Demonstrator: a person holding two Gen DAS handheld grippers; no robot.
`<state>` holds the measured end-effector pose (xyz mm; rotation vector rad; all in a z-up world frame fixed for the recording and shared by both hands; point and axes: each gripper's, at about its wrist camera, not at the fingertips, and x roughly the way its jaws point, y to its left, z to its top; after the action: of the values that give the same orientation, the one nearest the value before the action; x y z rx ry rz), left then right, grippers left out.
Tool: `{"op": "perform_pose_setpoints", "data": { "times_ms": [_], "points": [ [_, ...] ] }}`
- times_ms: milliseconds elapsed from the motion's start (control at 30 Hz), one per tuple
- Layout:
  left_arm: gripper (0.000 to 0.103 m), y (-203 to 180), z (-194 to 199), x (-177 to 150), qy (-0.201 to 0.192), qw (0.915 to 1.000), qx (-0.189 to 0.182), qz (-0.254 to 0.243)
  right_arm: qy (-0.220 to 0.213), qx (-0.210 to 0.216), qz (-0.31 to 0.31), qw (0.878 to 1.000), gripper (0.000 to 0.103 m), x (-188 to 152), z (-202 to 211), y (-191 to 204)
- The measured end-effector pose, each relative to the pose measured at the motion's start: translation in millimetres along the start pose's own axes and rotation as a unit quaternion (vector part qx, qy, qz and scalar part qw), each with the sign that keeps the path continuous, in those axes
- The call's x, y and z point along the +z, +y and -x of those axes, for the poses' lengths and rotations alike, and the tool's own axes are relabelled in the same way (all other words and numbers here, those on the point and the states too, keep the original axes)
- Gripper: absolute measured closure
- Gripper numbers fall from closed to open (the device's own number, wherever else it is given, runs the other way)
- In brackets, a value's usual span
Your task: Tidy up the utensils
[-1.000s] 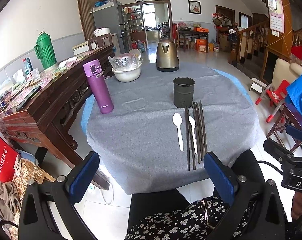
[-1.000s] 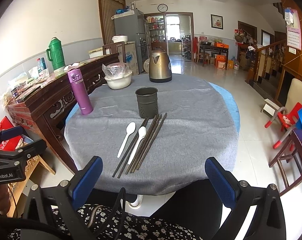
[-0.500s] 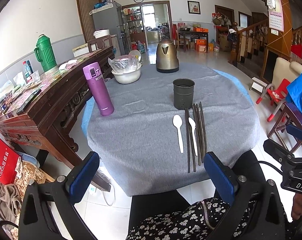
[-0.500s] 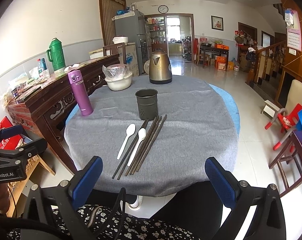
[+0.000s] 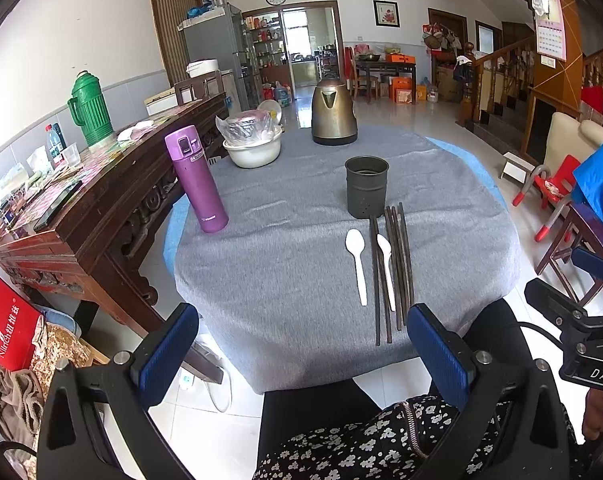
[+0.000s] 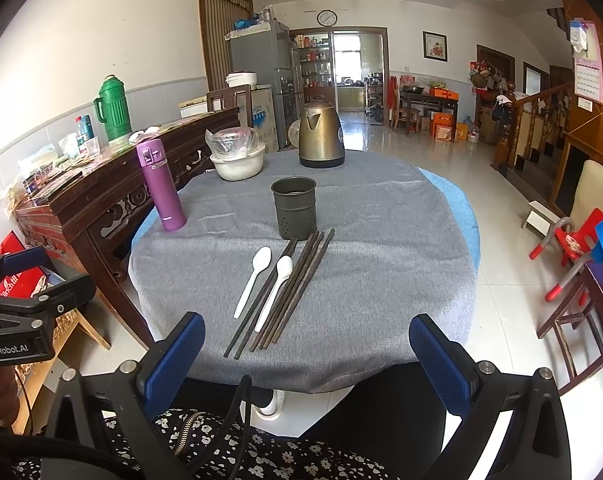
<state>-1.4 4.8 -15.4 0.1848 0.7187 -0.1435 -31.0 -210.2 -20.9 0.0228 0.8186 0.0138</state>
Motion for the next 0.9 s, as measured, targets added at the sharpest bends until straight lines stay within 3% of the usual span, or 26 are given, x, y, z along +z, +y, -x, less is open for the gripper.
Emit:
{"op": "perform_pose_setpoints", "data": {
  "times_ms": [900],
  "points": [
    [0.0,-3,-2,-4,-0.004,0.9997,0.02,-0.011,0.023,0.008,-0.001,1.0,0.0,-4,-12,4]
  ]
}}
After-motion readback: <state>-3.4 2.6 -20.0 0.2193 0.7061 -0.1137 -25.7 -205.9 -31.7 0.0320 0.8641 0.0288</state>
